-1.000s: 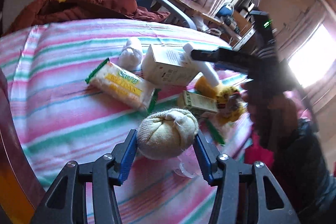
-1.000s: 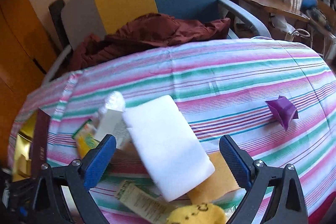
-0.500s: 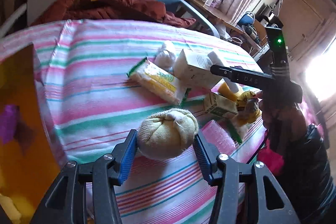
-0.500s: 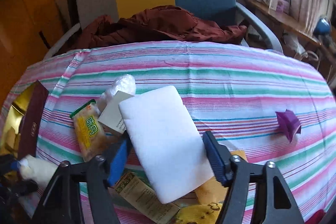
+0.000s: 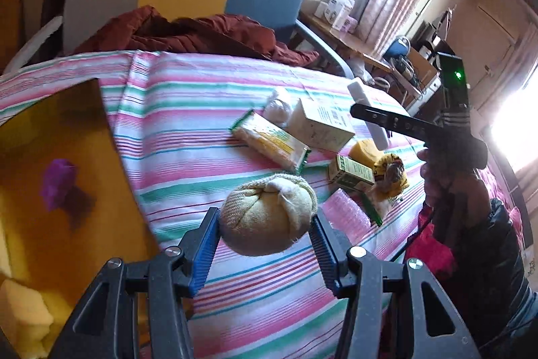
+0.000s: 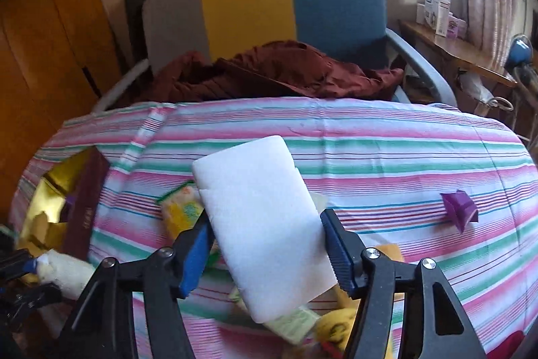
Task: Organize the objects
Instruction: 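Carry the sock ball and eraser block over the gold tray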
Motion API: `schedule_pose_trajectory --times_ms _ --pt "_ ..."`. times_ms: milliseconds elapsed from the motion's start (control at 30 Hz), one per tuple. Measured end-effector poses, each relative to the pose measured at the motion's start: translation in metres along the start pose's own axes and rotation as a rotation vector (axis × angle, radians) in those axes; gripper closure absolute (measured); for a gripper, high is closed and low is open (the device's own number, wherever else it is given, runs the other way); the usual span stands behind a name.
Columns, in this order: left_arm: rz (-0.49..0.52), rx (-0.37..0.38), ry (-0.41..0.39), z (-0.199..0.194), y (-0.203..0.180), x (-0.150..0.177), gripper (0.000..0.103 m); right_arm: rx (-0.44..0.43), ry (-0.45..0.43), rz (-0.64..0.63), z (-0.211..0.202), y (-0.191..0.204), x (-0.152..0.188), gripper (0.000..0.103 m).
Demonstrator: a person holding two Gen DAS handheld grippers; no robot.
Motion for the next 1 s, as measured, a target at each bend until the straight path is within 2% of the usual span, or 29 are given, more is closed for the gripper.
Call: schedule_pose_trajectory --times_ms 200,400,467,633,733,833,1000 --pt "-0.072 -0.055 -0.064 -0.041 0.038 0.006 0.049 -0.157 -0.021 0.001 -0.020 0.063 0.001 0.039" --pt "-0.156 -0.159 -0.108 -0.073 0.089 0.016 0.049 -0.313 -0.007 -0.032 -0.025 0.151 0.008 0.039" --pt "-0.174 -0.223 -0.127 -0.085 0.107 0.019 0.049 -0.350 0.010 -0.062 -0.024 0.182 0.015 0.039" --pt "-0.205 -0.382 -0.179 -0.112 0.147 0.020 0.049 -0.386 0.077 -0.149 -0.014 0.248 0.033 0.039" --pt "-0.227 -0.450 -0.199 -0.125 0.168 0.018 0.049 -0.396 0.113 -0.175 -0.005 0.273 0.045 0.038" --pt "-0.237 -0.500 -0.203 -0.131 0.182 0.014 0.049 -0.401 0.153 -0.190 0.006 0.291 0.055 0.038" --pt "-0.240 -0.530 -0.205 -0.132 0.202 0.002 0.048 -0.413 0.195 -0.194 0.017 0.314 0.066 0.037"
Point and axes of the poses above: each gripper's, at about its wrist camera, not at the fingertips, and z roughly the way its jaws point, y to its left, x to its underside, the point moved 5 cm from there along z, roughly the way its jaws point
